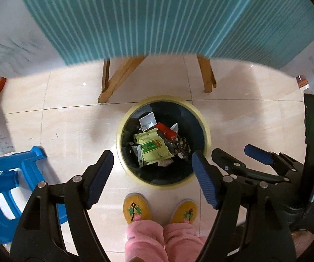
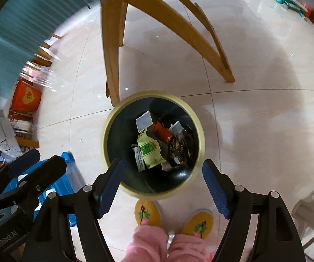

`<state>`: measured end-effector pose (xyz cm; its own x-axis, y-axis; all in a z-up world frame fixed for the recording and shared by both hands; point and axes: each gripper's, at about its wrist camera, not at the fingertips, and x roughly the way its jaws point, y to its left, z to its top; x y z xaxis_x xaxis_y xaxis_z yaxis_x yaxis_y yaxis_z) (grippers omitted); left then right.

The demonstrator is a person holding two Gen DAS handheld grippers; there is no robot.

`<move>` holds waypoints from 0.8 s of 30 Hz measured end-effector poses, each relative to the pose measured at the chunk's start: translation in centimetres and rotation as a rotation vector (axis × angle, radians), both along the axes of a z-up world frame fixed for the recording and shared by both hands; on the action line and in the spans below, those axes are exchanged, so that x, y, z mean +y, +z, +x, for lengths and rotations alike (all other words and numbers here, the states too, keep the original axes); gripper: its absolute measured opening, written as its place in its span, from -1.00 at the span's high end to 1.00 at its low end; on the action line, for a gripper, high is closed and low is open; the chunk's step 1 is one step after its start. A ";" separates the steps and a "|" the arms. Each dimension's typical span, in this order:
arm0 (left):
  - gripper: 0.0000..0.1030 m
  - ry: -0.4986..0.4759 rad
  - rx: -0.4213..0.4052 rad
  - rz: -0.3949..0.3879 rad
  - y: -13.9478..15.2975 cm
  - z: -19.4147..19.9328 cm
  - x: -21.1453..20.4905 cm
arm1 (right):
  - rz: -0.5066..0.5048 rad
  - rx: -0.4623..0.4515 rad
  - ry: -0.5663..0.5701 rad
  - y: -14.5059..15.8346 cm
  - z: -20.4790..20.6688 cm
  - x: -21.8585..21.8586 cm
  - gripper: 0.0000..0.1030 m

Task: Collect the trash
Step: 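Raise both open tools back toward the table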

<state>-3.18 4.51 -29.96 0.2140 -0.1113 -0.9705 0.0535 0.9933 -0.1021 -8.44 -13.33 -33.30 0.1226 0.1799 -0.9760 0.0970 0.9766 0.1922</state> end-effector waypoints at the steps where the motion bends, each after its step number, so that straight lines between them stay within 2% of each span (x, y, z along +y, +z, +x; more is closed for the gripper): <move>1: -0.39 0.007 0.002 0.006 1.2 -0.1 0.1 | -0.005 -0.003 0.004 1.3 -0.1 0.1 -0.48; 15: -0.40 -0.036 -0.118 -0.024 22.6 -1.7 1.0 | -0.097 -0.150 0.040 24.2 -0.3 2.0 -0.48; 19: -0.40 -0.067 -0.162 -0.033 28.1 -1.9 1.2 | -0.122 -0.223 0.042 31.3 -0.4 2.5 -0.48; 22: -0.40 -0.095 -0.206 -0.029 32.3 -2.2 1.7 | -0.157 -0.280 0.049 35.8 -0.5 3.1 -0.48; 24: -0.41 -0.104 -0.226 -0.028 34.0 -2.2 1.7 | -0.180 -0.313 0.052 38.1 -0.6 3.3 -0.48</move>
